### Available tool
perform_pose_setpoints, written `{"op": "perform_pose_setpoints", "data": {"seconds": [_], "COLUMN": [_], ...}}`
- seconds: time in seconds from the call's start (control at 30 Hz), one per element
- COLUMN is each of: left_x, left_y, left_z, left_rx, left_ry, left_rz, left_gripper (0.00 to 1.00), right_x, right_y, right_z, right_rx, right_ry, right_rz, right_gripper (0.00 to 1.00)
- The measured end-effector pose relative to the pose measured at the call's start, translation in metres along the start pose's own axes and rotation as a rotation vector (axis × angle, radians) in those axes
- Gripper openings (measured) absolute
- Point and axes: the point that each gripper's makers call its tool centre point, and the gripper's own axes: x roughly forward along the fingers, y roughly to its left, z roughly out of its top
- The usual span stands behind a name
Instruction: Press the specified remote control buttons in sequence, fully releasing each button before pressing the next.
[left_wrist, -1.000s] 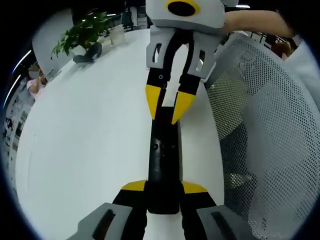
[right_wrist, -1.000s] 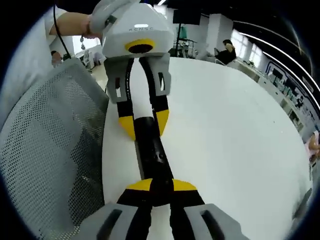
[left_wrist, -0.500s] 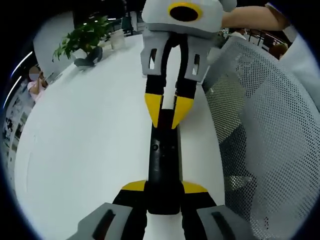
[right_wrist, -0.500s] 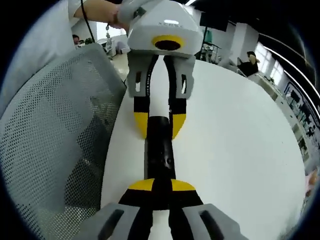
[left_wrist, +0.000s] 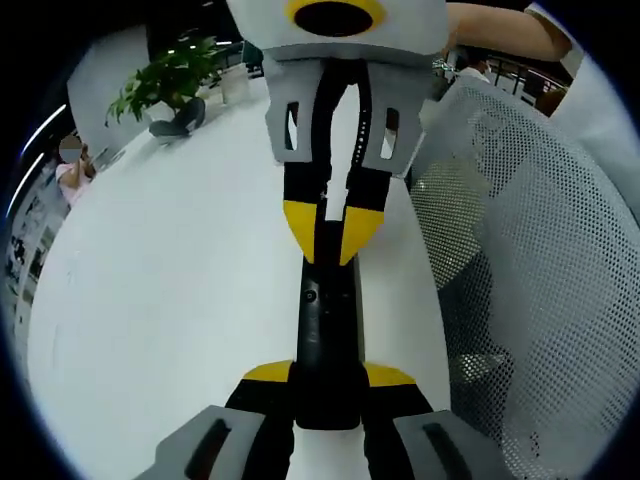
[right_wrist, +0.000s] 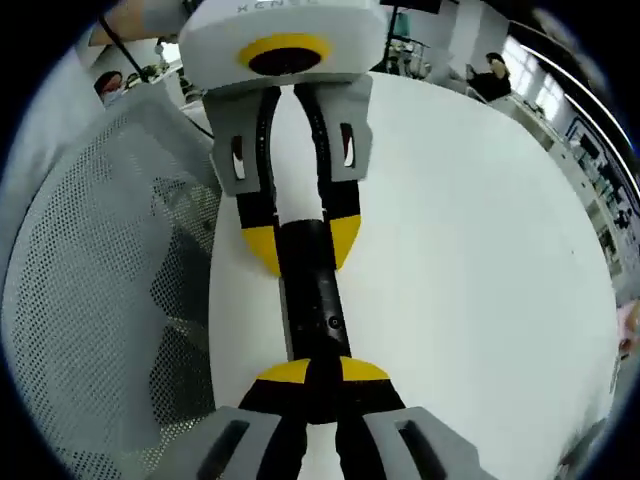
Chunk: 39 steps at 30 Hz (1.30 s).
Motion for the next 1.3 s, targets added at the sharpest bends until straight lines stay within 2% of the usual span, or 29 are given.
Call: {"op": "perform_pose_setpoints", "data": {"seconds": [0.03,0.13,0.2,0.3,0.33,0.4,0.53,0.6,0.67,0.73,0.83,0.9,1.0,1.13,1.3], "left_x": [0.0,0.0001,0.0001,0.0002,0.0001,0.0001,0.0,0.0,0.0,-0.0001,-0.0002,-0.0002,-0.0002,-0.0003,-0.0002], "left_y": [0.0,-0.0001,-0.0001,0.0,0.0,0.0,-0.0001,0.0,-0.0001,-0.0001,-0.0001,-0.0001,-0.0002,-0.0002,-0.0001], "left_z": [0.0,0.0001,0.0001,0.0001,0.0002,0.0001,0.0001,0.0,0.0001,0.0,0.0001,0.0,0.0001,-0.0001,-0.0003], "left_rx": [0.0,-0.001,-0.001,-0.001,-0.001,-0.001,-0.004,-0.004,-0.004,-0.003,-0.004,-0.003,-0.001,-0.004,-0.004], "left_ry": [-0.001,-0.002,-0.003,-0.005,-0.006,-0.006,-0.008,-0.004,-0.002,-0.001,-0.006,-0.004,-0.002,-0.006,-0.005], "left_rz": [0.0,0.0,0.0,0.0,0.0,0.0,0.001,0.0,-0.001,-0.001,-0.001,-0.002,-0.001,0.0,0.001], "left_gripper": [0.23,0.23,0.23,0.23,0.23,0.23,0.23,0.23,0.23,0.23,0.23,0.23,0.23,0.23,0.23], "right_x": [-0.0005,-0.0012,-0.0012,0.0002,0.0009,0.0015,0.0026,0.0033,0.0033,0.0034,0.0033,0.0034,0.0031,0.0038,0.0045], "right_y": [0.0001,0.002,0.0031,0.005,0.0061,0.0066,0.0046,0.0033,0.0019,0.0013,-0.0004,0.0005,0.003,0.0055,0.0068], "right_z": [-0.0001,0.0002,-0.0005,0.0017,0.0028,0.0026,0.0029,0.0038,0.0038,0.0044,0.0056,0.0061,0.0066,0.0068,0.0065], "right_rx": [-0.012,-0.094,-0.115,-0.25,-0.323,-0.335,-0.225,-0.22,-0.024,0.049,0.107,0.009,-0.068,-0.238,-0.371], "right_ry": [-0.04,-0.097,-0.103,-0.069,-0.044,-0.017,0.022,0.027,0.014,-0.001,-0.014,0.005,-0.005,-0.022,0.044], "right_rz": [-0.021,-0.056,-0.054,-0.031,-0.011,0.018,0.07,0.067,0.036,0.007,-0.036,-0.062,-0.073,-0.036,0.032], "right_gripper": [0.05,0.05,0.05,0.05,0.04,0.04,0.04,0.04,0.03,0.03,0.03,0.03,0.03,0.02,0.02]}}
